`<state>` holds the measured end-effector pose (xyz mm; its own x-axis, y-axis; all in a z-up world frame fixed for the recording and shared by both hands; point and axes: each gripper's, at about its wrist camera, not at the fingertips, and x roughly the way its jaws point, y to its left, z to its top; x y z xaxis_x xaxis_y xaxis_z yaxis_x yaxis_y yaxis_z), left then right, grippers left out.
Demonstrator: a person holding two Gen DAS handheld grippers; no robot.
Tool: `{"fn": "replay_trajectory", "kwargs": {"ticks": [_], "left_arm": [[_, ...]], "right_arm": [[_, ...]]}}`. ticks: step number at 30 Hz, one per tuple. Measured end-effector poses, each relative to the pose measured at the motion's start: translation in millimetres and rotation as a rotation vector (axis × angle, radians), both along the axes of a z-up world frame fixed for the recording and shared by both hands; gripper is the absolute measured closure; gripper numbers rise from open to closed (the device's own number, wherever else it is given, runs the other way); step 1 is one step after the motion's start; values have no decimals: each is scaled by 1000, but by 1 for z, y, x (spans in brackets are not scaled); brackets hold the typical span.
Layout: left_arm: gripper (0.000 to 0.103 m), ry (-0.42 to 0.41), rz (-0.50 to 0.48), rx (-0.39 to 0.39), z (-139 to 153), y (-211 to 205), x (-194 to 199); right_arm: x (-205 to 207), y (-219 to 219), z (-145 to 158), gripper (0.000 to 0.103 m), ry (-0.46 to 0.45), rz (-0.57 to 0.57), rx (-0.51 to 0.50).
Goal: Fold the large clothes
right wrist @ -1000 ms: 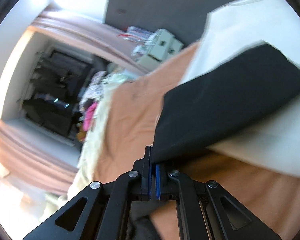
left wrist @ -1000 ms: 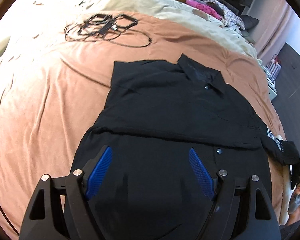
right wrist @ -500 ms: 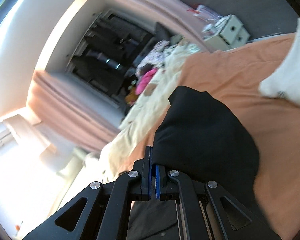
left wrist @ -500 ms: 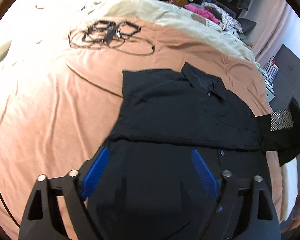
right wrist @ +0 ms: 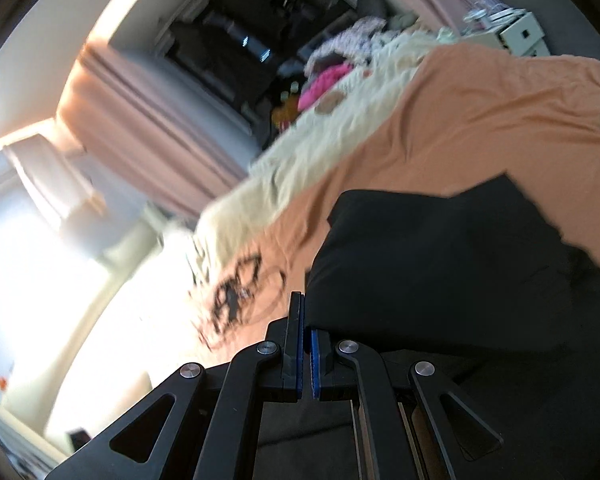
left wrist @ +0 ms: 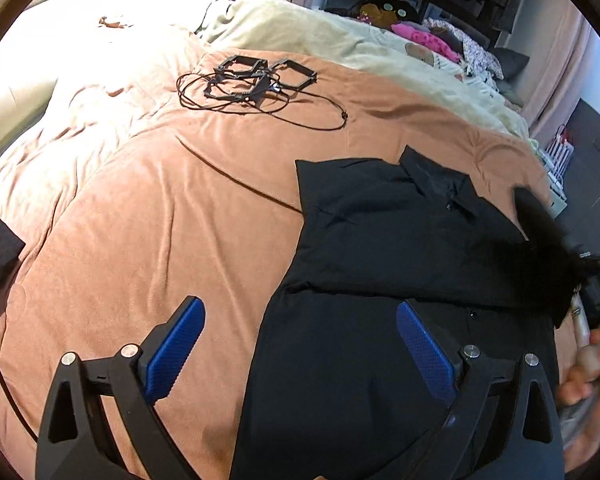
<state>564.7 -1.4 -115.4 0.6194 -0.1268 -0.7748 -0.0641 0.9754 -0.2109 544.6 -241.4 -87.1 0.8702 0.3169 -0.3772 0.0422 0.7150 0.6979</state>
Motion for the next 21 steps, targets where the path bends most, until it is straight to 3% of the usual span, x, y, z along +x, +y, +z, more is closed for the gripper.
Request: {"fn": "replay_trajectory", "kwargs": {"ticks": [4,6,8,14,19,21], "left_arm": [[4,14,-2,30,0,-4,1],[4,15,-4,34,2,-6,1],[4,-1,-27,5,5,-8,-1],[4,-36,-85,8,12,-24,-9],[4,-70,-131,-41,19,-35,-11],[4,-81,-121,-16,20,-41,-11]], "right_arm": [[24,24,-33,87,172,43,-45],[31,30,-48,58,243,78,-31],[26,32,-52,49,265,90,-27],[-5,8,-44,45,278,69,21],[-32,-21,-56,45,342,-62,79],[-40,-40,-65,45,374,-122,124]]}}
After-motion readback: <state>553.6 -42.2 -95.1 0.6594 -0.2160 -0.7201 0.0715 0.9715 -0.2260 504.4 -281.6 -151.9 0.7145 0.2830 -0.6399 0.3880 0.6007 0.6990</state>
